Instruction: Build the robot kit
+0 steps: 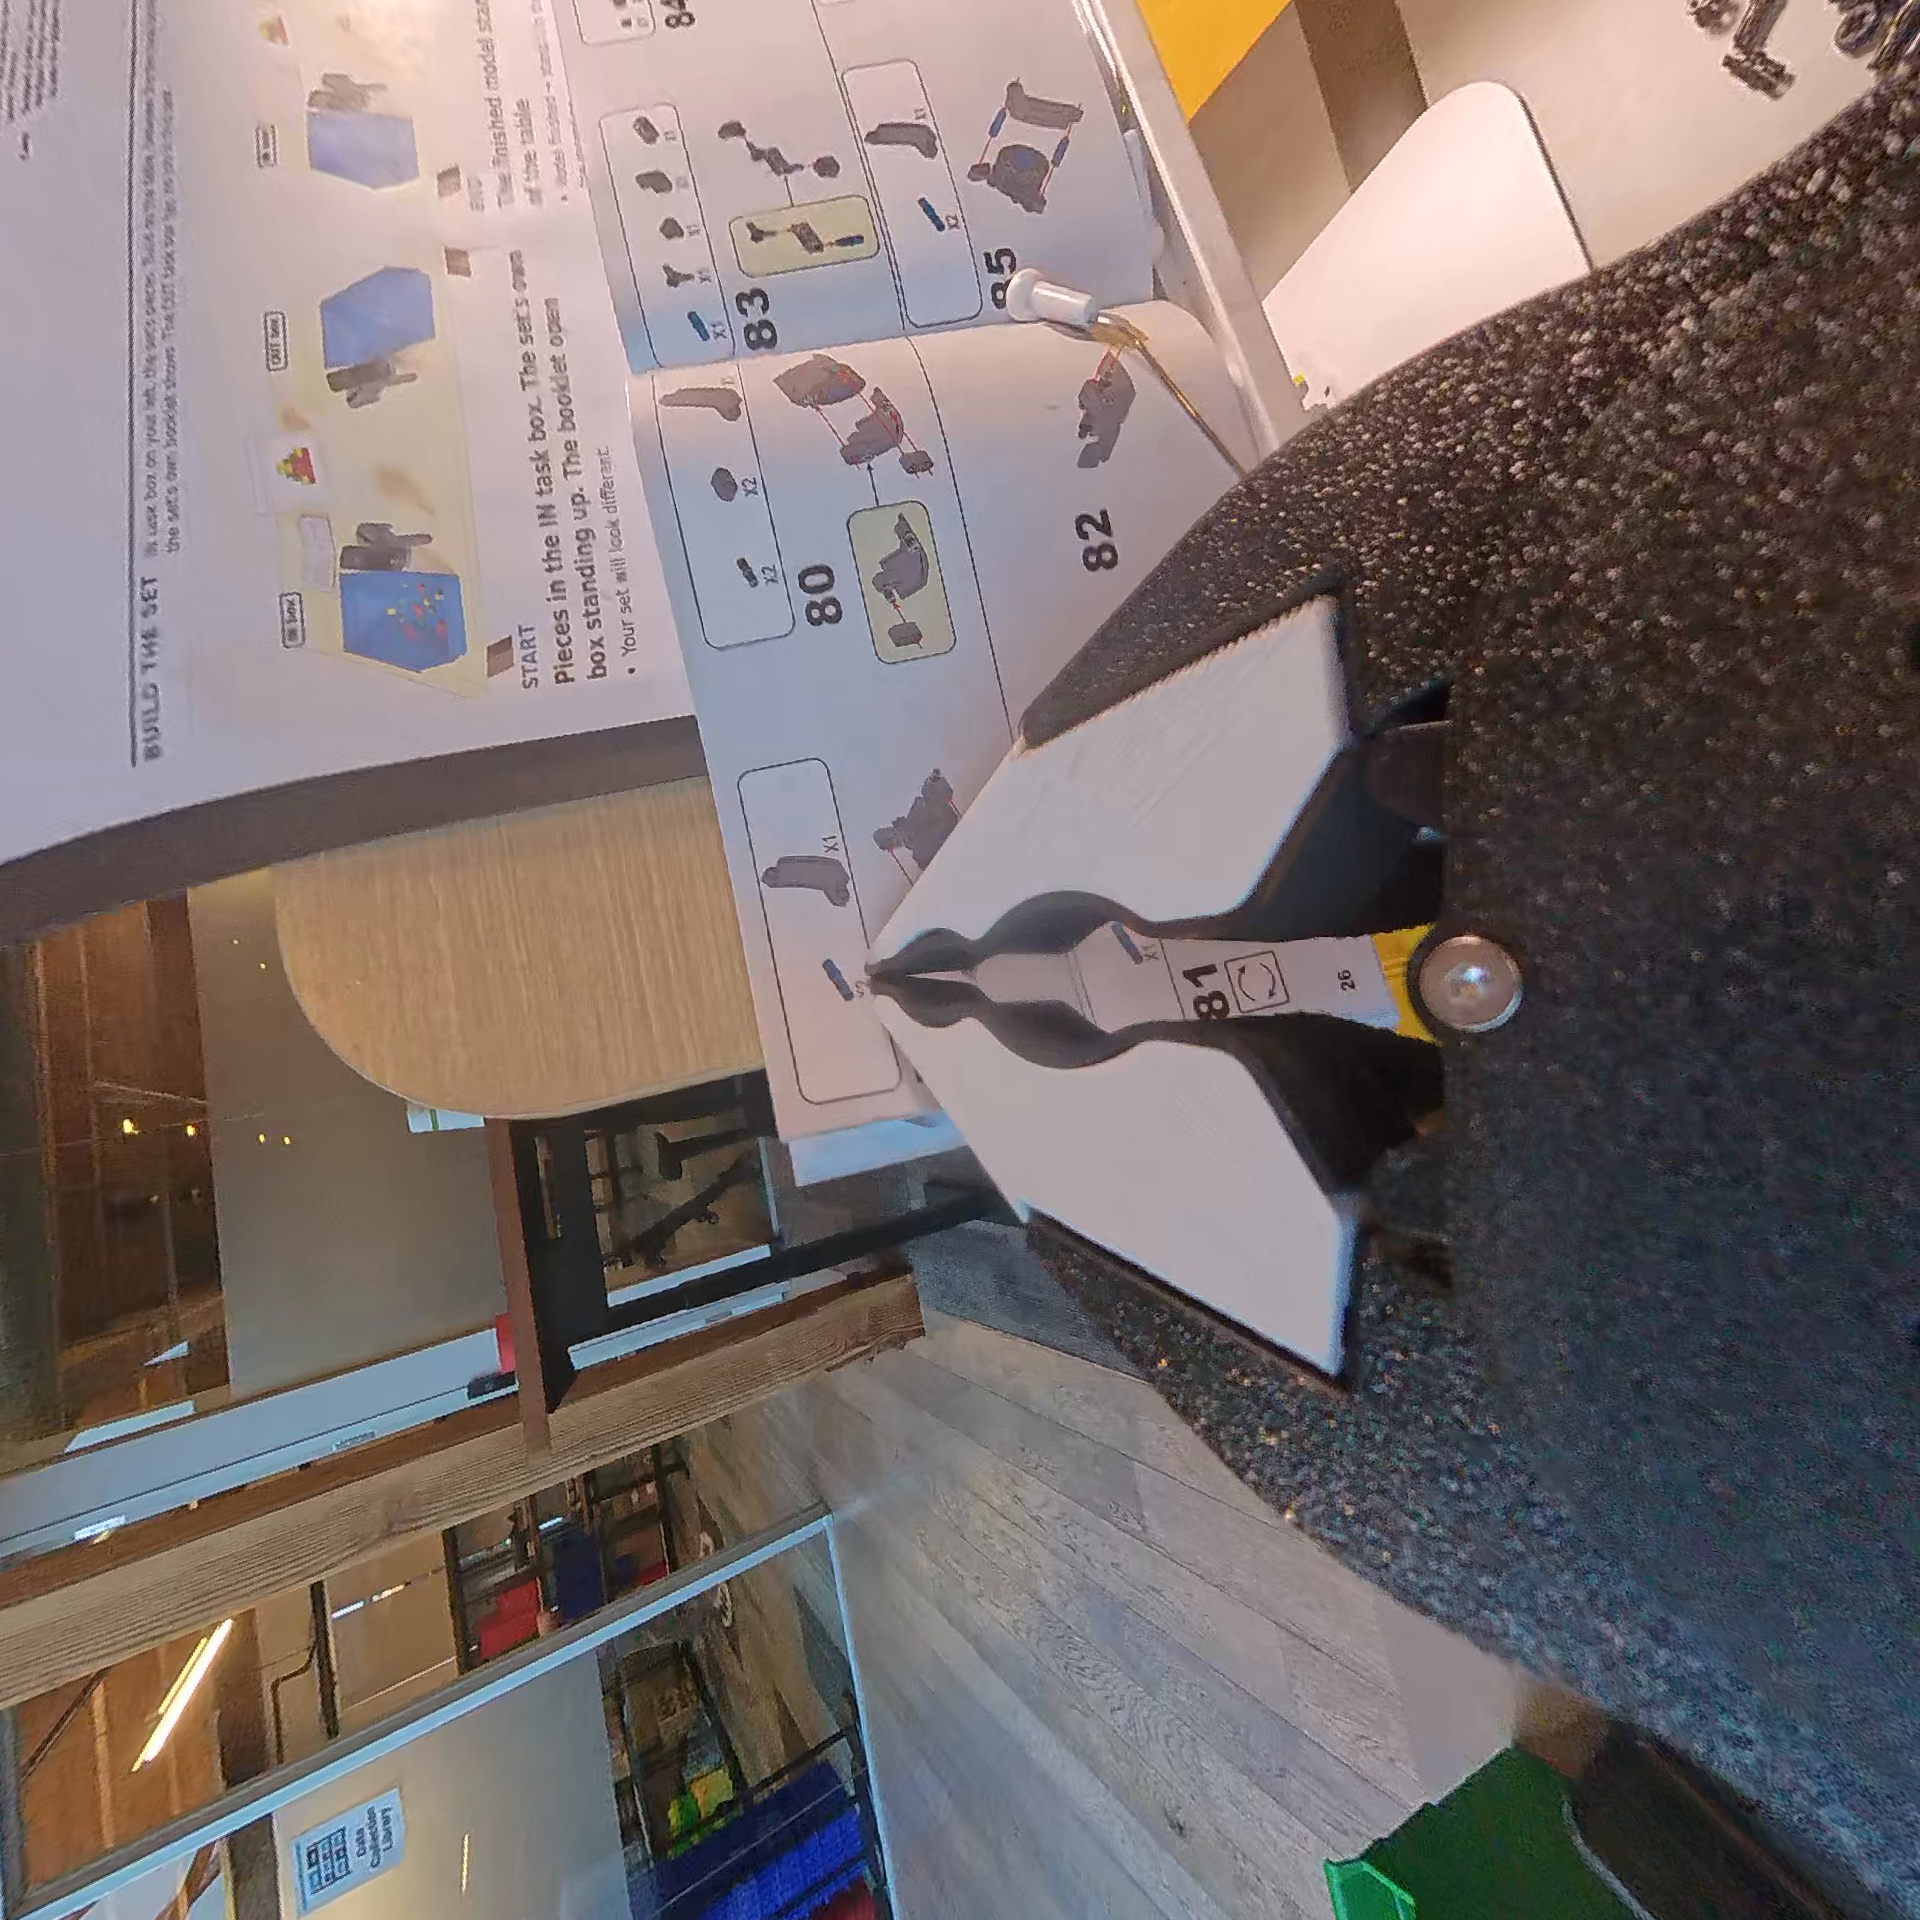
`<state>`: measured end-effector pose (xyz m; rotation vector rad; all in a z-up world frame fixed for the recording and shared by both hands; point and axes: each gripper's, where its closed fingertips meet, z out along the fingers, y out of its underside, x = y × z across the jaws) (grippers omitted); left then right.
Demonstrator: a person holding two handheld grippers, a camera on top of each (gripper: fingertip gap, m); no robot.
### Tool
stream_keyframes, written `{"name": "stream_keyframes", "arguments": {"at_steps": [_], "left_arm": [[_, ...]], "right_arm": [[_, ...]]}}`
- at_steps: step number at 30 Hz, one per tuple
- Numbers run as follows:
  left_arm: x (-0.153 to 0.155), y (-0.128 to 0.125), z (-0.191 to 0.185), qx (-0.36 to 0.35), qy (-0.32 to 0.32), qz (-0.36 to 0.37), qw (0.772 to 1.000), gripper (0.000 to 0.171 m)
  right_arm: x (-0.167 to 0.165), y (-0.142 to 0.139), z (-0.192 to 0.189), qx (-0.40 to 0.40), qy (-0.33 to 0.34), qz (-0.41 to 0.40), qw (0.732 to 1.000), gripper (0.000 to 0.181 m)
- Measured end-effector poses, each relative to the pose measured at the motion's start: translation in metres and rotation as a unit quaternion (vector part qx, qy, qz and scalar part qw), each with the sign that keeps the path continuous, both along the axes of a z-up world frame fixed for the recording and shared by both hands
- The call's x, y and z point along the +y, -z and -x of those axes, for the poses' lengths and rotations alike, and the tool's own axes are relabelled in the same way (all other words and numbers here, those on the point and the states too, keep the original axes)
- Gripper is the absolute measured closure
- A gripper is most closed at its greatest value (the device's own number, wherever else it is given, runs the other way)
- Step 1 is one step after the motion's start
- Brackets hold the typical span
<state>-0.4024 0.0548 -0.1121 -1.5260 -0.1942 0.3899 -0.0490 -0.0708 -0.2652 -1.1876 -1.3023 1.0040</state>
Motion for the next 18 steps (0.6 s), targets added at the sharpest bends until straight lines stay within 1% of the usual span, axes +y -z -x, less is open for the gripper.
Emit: {"name": "stream_keyframes", "arguments": {"at_steps": [4, 9, 12, 15, 18], "left_arm": [[0.005, -0.007, -0.022, 0.007, 0.028, -0.007, 1.000, 0.171], [0.008, -0.012, -0.031, 0.001, 0.030, -0.010, 0.999, 0.171], [0.003, -0.015, -0.040, 0.002, 0.043, -0.019, 0.999, 0.168], [-0.014, -0.019, -0.058, 0.007, 0.065, -0.040, 0.997, 0.155], [-0.037, -0.014, -0.078, 0.017, 0.082, -0.049, 0.995, 0.132]], "right_arm": [[0.006, 0.002, 0.000, 0.002, 0.007, 0.026, 1.000, 0.131], [0.006, 0.006, -0.001, -0.004, 0.002, 0.046, 0.999, 0.135], [0.008, 0.004, -0.002, -0.002, 0.004, 0.047, 0.999, 0.136], [0.009, 0.003, -0.002, 0.000, 0.004, 0.055, 0.998, 0.137], [0.012, 0.003, -0.003, -0.001, 0.009, 0.059, 0.998, 0.138]]}}
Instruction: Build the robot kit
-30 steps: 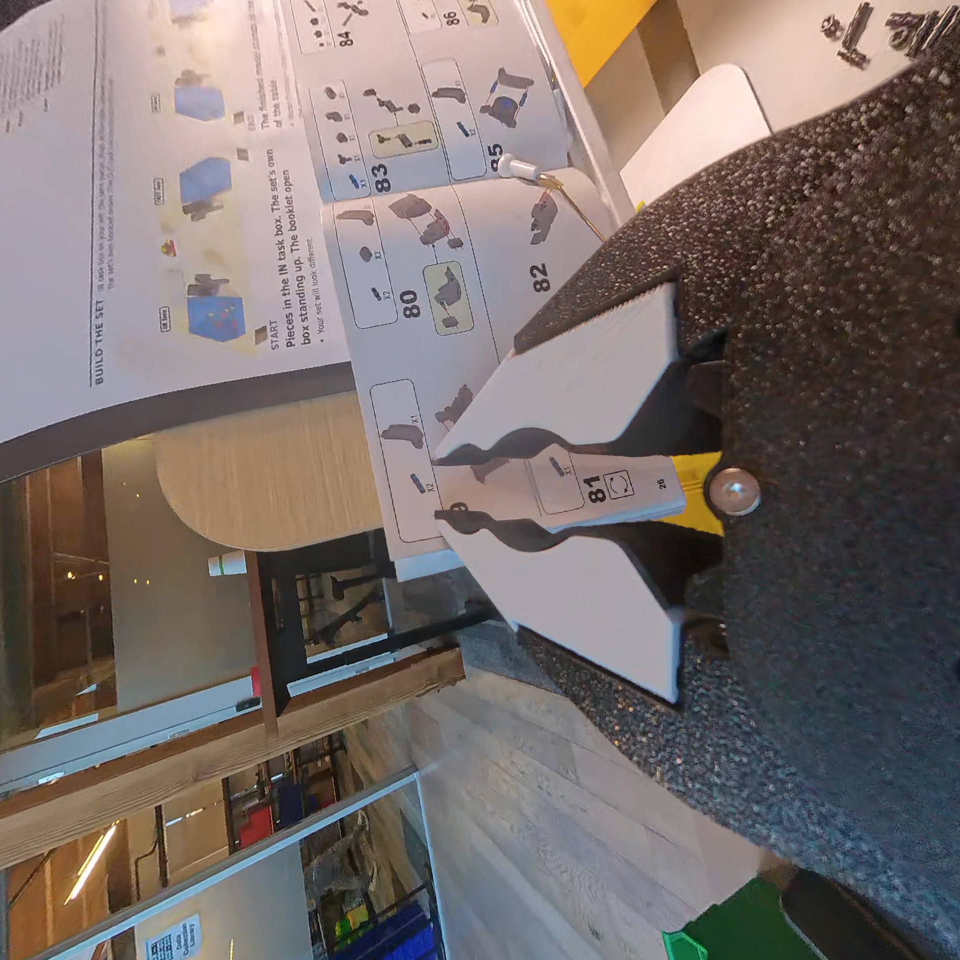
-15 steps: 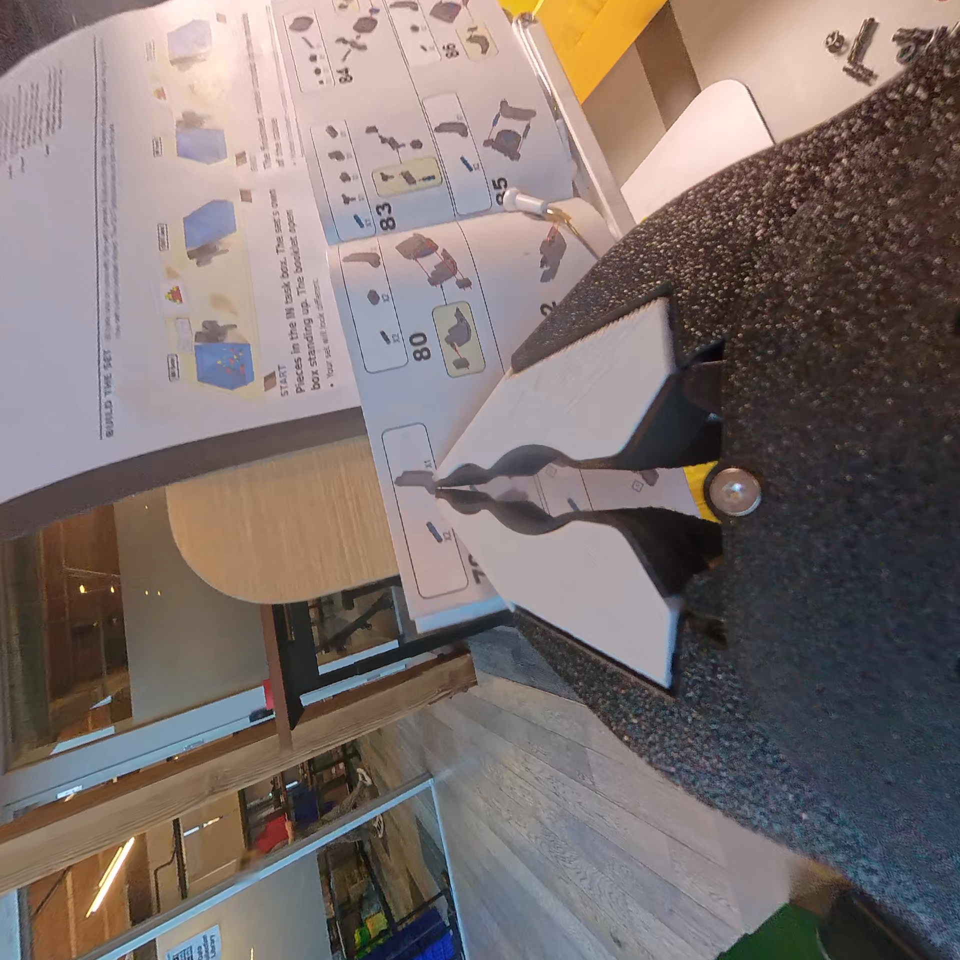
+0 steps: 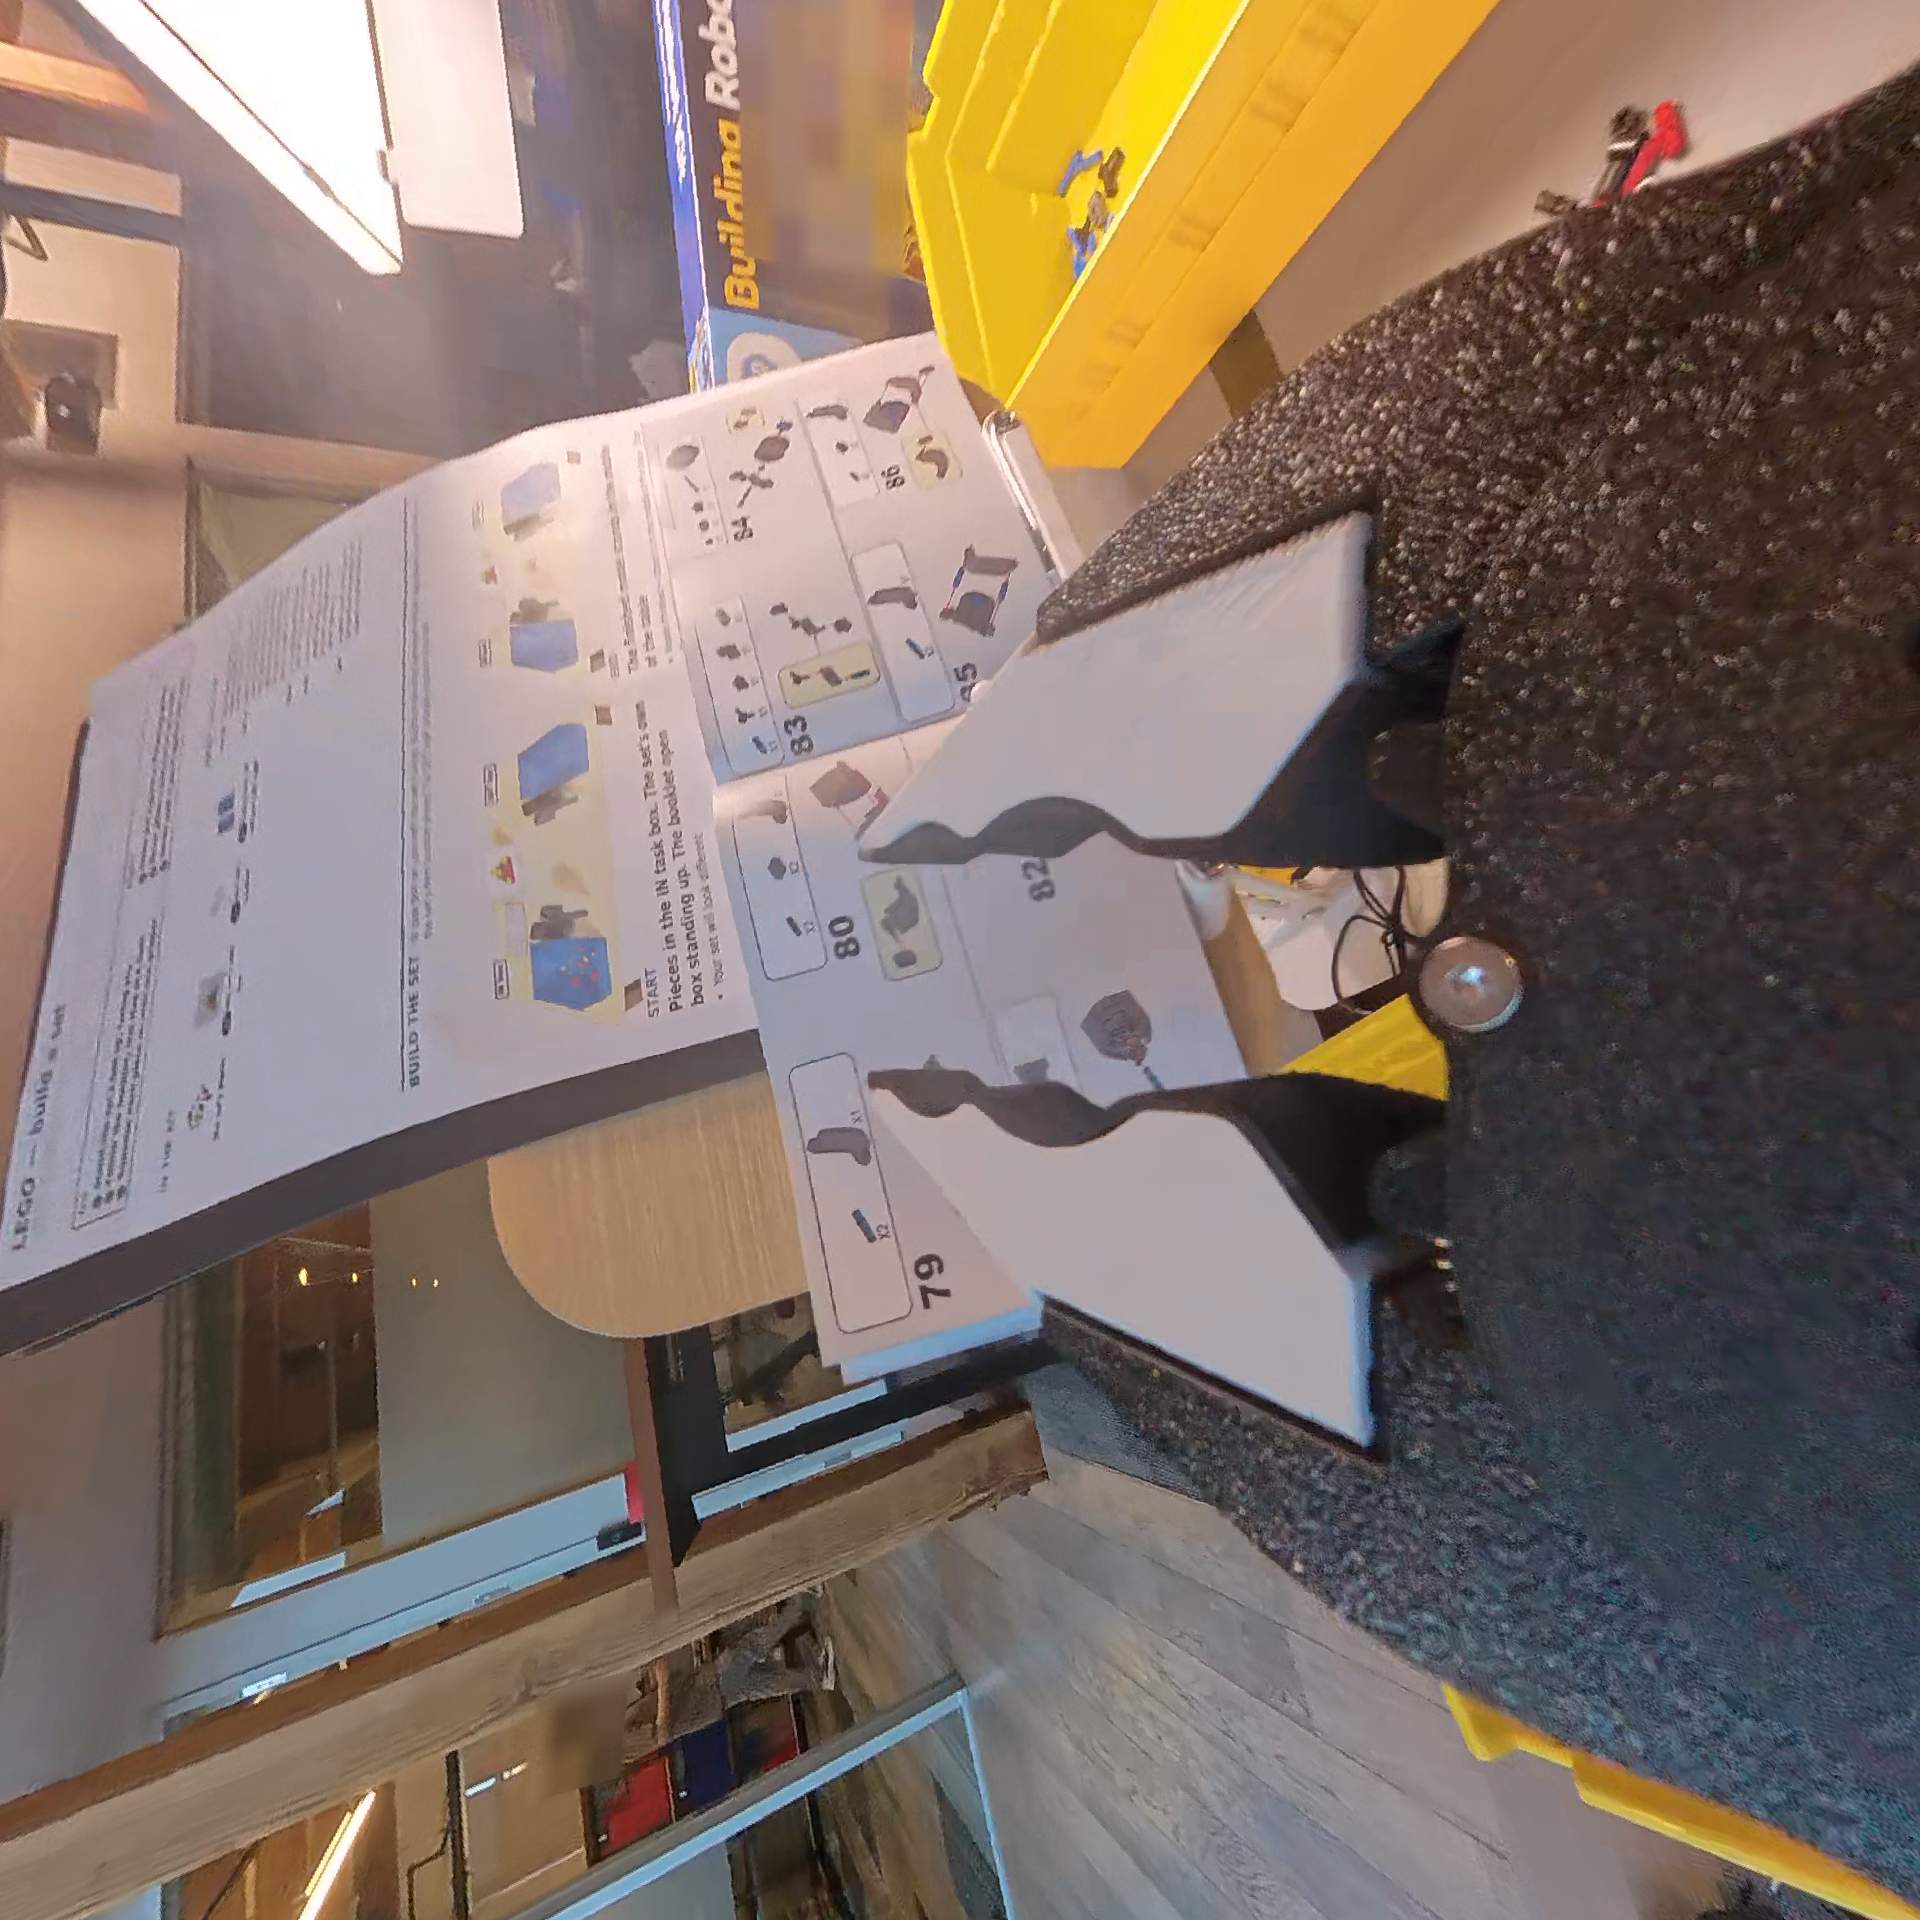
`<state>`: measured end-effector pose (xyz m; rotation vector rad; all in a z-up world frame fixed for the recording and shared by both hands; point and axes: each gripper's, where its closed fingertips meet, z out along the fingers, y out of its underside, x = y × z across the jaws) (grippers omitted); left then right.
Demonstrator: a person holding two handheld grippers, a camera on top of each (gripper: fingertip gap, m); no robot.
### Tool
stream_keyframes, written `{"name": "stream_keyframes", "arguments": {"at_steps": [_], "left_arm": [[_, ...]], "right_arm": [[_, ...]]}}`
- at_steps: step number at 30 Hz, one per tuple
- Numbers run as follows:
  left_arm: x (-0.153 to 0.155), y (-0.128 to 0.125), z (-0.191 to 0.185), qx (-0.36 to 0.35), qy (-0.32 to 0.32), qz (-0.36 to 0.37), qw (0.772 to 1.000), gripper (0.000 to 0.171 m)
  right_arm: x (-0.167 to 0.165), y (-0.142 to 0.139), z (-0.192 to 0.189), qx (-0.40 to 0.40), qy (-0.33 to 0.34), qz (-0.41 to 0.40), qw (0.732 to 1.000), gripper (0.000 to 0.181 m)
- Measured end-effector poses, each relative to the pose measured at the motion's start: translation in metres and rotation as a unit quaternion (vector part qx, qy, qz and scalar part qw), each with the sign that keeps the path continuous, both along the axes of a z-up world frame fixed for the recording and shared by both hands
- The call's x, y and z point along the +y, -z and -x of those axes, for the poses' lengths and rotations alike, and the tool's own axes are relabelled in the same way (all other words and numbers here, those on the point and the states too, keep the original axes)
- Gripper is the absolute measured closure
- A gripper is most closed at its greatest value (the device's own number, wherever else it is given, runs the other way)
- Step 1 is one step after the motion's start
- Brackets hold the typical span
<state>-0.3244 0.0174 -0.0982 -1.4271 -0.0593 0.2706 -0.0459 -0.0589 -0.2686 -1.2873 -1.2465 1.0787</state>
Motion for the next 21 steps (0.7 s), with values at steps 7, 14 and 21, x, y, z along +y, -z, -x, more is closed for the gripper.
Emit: {"name": "stream_keyframes", "arguments": {"at_steps": [7, 14, 21], "left_arm": [[-0.068, 0.040, -0.053, 0.012, 0.060, 0.007, 0.998, 0.148], [-0.134, 0.102, -0.108, -0.020, 0.116, 0.057, 0.991, 0.163], [-0.169, 0.128, -0.127, -0.055, 0.094, 0.061, 0.992, 0.155]], "right_arm": [[0.021, -0.002, -0.008, -0.019, 0.038, -0.012, 0.999, 0.138], [0.107, -0.044, -0.045, -0.037, 0.159, -0.009, 0.987, 0.148], [0.230, -0.080, -0.049, -0.106, 0.262, 0.012, 0.959, 0.147]]}}
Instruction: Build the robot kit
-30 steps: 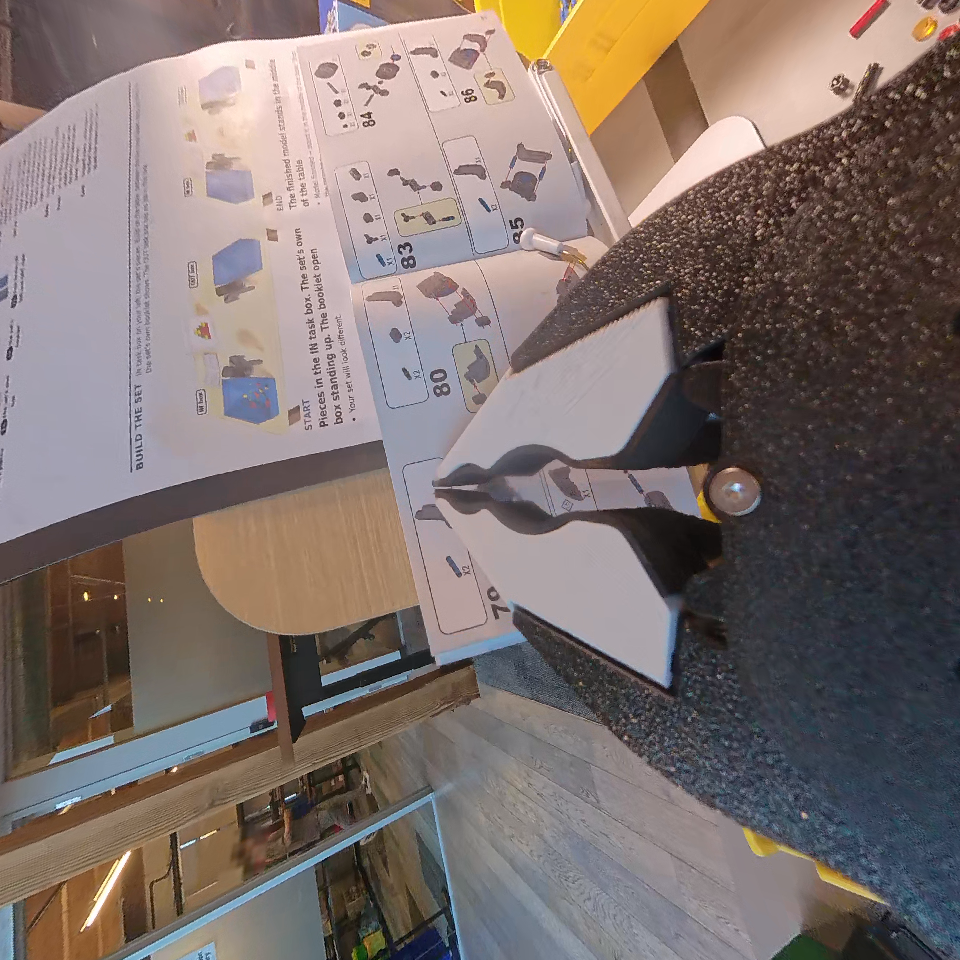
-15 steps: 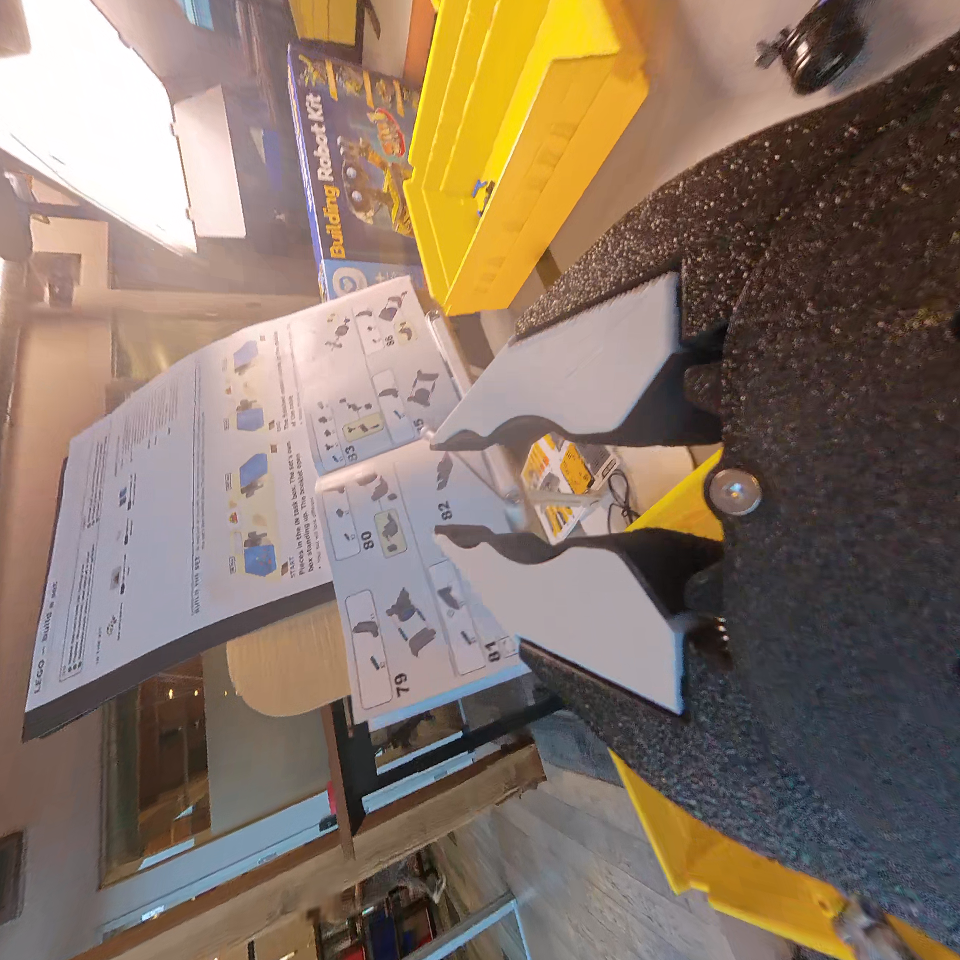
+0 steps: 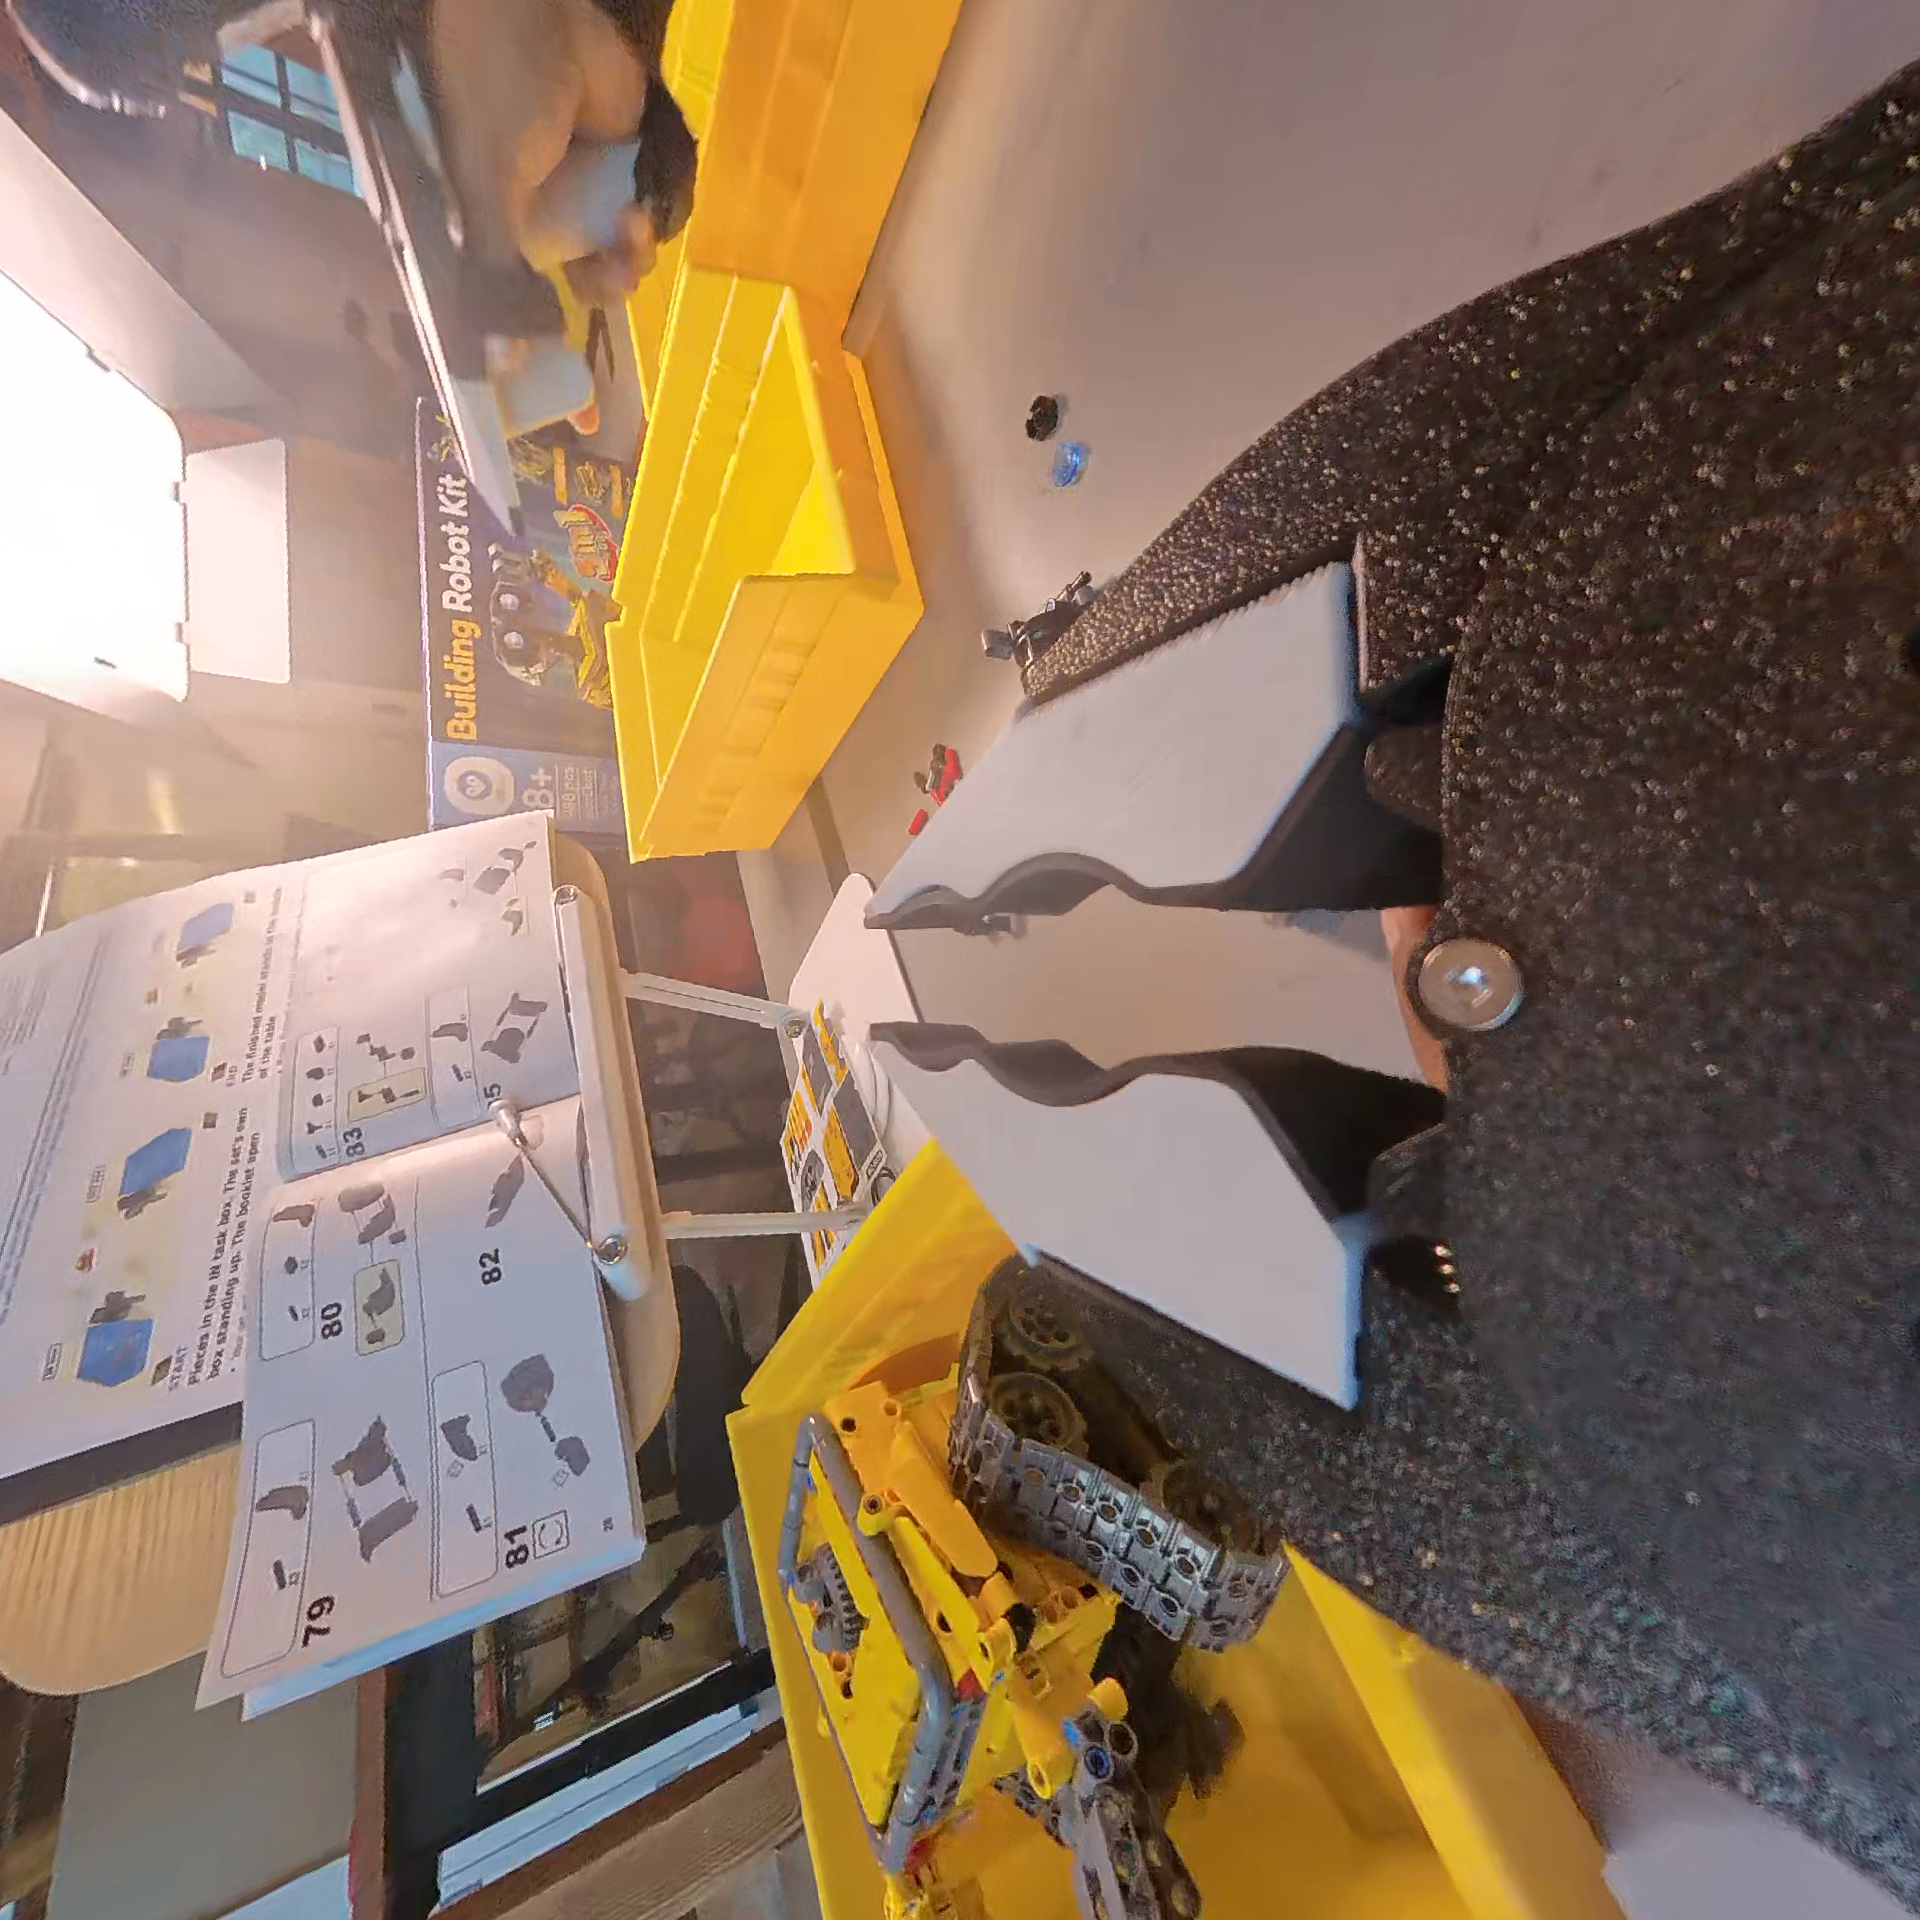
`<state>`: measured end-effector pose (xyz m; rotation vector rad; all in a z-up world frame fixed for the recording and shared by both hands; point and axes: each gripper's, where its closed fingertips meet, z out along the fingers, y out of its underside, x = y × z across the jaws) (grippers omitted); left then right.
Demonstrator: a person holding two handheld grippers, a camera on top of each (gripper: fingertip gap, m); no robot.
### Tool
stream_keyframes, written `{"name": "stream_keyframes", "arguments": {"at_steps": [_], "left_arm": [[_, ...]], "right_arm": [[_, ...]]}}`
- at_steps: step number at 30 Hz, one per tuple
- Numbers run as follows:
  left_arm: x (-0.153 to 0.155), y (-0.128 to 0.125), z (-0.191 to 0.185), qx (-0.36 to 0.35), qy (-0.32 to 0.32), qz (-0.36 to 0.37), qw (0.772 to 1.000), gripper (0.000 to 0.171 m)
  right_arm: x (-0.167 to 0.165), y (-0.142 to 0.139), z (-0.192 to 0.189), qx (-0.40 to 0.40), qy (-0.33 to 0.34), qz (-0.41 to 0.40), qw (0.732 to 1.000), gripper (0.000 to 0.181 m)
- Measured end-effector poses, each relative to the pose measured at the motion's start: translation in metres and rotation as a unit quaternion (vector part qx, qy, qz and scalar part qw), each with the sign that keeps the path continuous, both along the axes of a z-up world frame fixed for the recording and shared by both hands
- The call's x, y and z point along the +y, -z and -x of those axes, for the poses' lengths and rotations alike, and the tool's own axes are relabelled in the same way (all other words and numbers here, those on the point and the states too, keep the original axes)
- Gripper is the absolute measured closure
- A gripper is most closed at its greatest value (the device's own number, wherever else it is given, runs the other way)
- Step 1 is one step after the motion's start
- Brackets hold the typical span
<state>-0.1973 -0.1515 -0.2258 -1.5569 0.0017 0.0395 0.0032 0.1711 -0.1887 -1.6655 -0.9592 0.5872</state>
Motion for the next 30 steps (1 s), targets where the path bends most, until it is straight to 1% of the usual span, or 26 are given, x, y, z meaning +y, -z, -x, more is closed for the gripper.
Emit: {"name": "stream_keyframes", "arguments": {"at_steps": [2, 3, 5, 7, 9, 11, 13, 18, 20, 23, 30], "left_arm": [[0.000, 0.008, 0.003, 0.011, -0.008, 0.011, 1.000, 0.154], [0.001, 0.014, 0.006, 0.014, -0.012, 0.019, 1.000, 0.154], [0.002, 0.022, 0.006, 0.004, -0.004, 0.030, 1.000, 0.153], [0.002, 0.026, 0.004, -0.002, 0.005, 0.034, 0.999, 0.153], [0.002, 0.027, 0.005, 0.005, 0.003, 0.036, 0.999, 0.150], [0.001, 0.025, 0.005, 0.005, 0.002, 0.032, 0.999, 0.147], [0.001, 0.024, 0.006, 0.000, 0.005, 0.027, 1.000, 0.147], [-0.002, 0.024, 0.018, -0.004, -0.007, 0.021, 1.000, 0.147], [-0.002, 0.024, 0.021, -0.012, -0.008, 0.020, 1.000, 0.147], [-0.002, 0.026, 0.023, -0.018, -0.007, 0.022, 1.000, 0.146], [0.000, 0.032, 0.018, -0.016, 0.001, 0.031, 0.999, 0.146]], "right_arm": [[0.042, 0.010, 0.007, -0.039, 0.029, 0.023, 0.999, 0.148], [0.060, 0.020, 0.012, -0.059, 0.035, 0.043, 0.997, 0.149], [0.089, 0.048, 0.022, -0.110, 0.045, 0.086, 0.989, 0.157], [0.109, 0.077, 0.030, -0.169, 0.049, 0.114, 0.978, 0.161], [0.128, 0.103, 0.029, -0.224, 0.071, 0.137, 0.962, 0.161], [0.144, 0.123, 0.027, -0.257, 0.094, 0.152, 0.950, 0.161], [0.158, 0.136, 0.025, -0.273, 0.115, 0.162, 0.941, 0.161], [0.171, 0.162, 0.029, -0.261, 0.118, 0.215, 0.934, 0.162], [0.171, 0.170, 0.027, -0.257, 0.118, 0.238, 0.929, 0.162], [0.166, 0.181, 0.027, -0.260, 0.099, 0.259, 0.925, 0.161], [0.171, 0.182, 0.030, -0.248, 0.074, 0.259, 0.931, 0.163]]}}
